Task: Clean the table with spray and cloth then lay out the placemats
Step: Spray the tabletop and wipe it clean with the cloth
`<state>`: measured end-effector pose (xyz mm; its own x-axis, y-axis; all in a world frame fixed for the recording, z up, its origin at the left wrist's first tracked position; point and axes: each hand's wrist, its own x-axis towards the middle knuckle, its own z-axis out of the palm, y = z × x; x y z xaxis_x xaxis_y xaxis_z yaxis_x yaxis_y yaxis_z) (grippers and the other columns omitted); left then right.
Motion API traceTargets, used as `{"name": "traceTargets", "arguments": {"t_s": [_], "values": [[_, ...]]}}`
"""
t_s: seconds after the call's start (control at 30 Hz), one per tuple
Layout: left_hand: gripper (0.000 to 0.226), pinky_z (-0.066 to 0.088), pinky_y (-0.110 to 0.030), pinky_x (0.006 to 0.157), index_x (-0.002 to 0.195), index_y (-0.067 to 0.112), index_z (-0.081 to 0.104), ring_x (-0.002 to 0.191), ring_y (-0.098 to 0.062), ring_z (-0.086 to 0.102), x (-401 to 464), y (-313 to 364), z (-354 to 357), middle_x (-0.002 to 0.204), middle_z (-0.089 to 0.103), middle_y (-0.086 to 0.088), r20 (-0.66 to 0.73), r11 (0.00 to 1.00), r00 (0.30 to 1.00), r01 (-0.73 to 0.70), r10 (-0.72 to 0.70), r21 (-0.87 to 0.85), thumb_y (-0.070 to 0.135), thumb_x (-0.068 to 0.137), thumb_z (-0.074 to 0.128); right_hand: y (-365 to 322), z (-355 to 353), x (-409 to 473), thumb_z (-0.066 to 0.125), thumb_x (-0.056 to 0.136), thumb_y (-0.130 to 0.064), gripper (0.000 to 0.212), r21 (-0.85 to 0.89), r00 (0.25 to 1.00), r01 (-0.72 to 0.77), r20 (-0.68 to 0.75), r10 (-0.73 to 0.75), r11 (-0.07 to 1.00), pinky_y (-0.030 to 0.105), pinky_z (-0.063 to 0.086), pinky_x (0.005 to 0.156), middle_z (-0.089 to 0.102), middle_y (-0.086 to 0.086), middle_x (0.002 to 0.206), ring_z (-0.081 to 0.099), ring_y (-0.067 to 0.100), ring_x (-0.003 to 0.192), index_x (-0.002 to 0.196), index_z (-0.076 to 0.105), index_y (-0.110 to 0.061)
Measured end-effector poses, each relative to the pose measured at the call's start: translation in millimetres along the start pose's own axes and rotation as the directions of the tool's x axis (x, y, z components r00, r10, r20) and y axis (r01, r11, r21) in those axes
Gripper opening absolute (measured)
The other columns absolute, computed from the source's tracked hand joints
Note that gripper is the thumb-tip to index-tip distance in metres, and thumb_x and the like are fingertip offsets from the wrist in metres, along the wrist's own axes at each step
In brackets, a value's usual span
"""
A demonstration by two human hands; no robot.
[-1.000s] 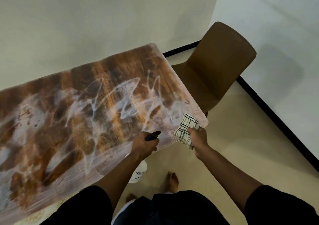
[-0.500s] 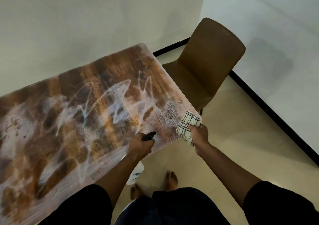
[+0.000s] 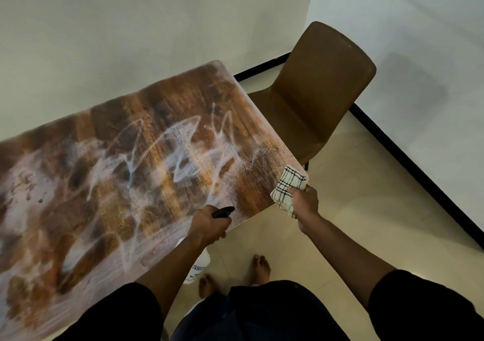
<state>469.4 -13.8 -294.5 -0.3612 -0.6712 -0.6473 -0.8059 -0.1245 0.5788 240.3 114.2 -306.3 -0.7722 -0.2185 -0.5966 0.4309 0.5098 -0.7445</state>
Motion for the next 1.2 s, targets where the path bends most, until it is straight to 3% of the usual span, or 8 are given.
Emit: {"name": "traceTargets", "arguments": {"t_s": [0.13,0.3,0.4,0.53,0.77,1.0,1.07,1.2], "values": [[0.018,0.046,-0.027,0.042,0.103,0.003,0.075,0.034,-0.012,0.053,-5,-13,-6,0.067,0.078,-0.009,0.012,0.998,0.999,0.046,-0.045,-0.031,0.020,0.095,0.074,6,5,1,0.062,0.093,-0.018,0.022,-0.009,1.000,0.004,0.022,-0.004,1.000,0.041,0.062,0.077,0.078,0.007,0.099,0.075,0.029,0.085,0.112,0.074,-0.014],[0.015,0.045,-0.027,0.042,0.088,0.004,0.074,0.035,-0.014,0.053,-19,-31,-13,0.055,0.069,-0.008,-0.046,0.997,0.997,0.067,-0.068,-0.029,0.019,0.091,0.074,11,14,-3,0.063,0.093,-0.019,0.024,-0.015,0.999,0.010,0.053,-0.009,1.000,0.048,0.062,0.087,0.078,0.006,0.103,0.075,0.028,0.089,0.114,0.074,-0.017],[0.015,0.047,-0.027,0.041,0.087,0.004,0.075,0.037,-0.015,0.055,-26,-44,-17,0.056,0.071,-0.008,-0.062,0.995,0.994,0.087,-0.090,-0.037,0.018,0.090,0.074,12,21,-8,0.062,0.094,-0.017,0.026,-0.007,0.997,0.015,0.081,-0.014,1.000,0.043,0.062,0.084,0.077,0.007,0.106,0.075,0.028,0.090,0.117,0.072,-0.016],[0.016,0.048,-0.029,0.043,0.085,0.003,0.078,0.038,-0.016,0.053,-36,-57,-25,0.066,0.077,-0.012,-0.052,0.991,0.994,0.091,-0.097,-0.099,0.015,0.094,0.073,10,32,-15,0.062,0.095,-0.014,0.025,-0.016,0.993,0.020,0.114,-0.018,1.000,0.047,0.062,0.087,0.076,0.007,0.106,0.074,0.028,0.092,0.117,0.072,-0.015],[0.022,0.046,-0.026,0.042,0.078,-0.002,0.075,0.038,-0.019,0.054,-48,-87,-30,0.061,0.072,-0.020,-0.153,0.991,0.981,0.108,-0.120,-0.082,0.015,0.092,0.072,14,51,-30,0.064,0.094,-0.015,0.020,-0.061,0.984,0.041,0.175,-0.030,0.997,0.048,0.062,0.085,0.076,0.010,0.106,0.074,0.029,0.090,0.112,0.072,-0.012],[0.012,0.044,-0.024,0.039,0.086,0.012,0.076,0.035,-0.012,0.053,-69,-116,-38,0.060,0.074,-0.009,-0.214,0.975,0.961,0.140,-0.175,-0.171,0.015,0.097,0.071,10,72,-55,0.062,0.095,-0.008,0.012,-0.061,0.963,0.072,0.264,-0.054,0.996,0.039,0.061,0.079,0.073,0.004,0.092,0.072,0.024,0.082,0.099,0.071,-0.014],[0.012,0.045,-0.025,0.041,0.094,0.006,0.080,0.038,-0.016,0.053,-74,-126,-41,0.055,0.068,-0.011,-0.207,0.969,0.958,0.156,-0.196,-0.193,0.013,0.096,0.071,12,77,-59,0.065,0.091,-0.017,0.017,-0.094,0.958,0.075,0.282,-0.046,0.993,0.047,0.061,0.084,0.074,0.007,0.100,0.072,0.027,0.088,0.107,0.071,-0.012],[0.017,0.045,-0.026,0.039,0.083,0.000,0.075,0.035,-0.013,0.054,-89,-138,-46,0.059,0.072,-0.015,-0.285,0.952,0.924,0.186,-0.254,-0.244,0.015,0.091,0.074,16,90,-70,0.067,0.091,-0.019,0.005,-0.151,0.952,0.088,0.303,-0.039,0.985,0.051,0.061,0.085,0.076,0.008,0.095,0.074,0.030,0.087,0.089,0.069,-0.015]]}}
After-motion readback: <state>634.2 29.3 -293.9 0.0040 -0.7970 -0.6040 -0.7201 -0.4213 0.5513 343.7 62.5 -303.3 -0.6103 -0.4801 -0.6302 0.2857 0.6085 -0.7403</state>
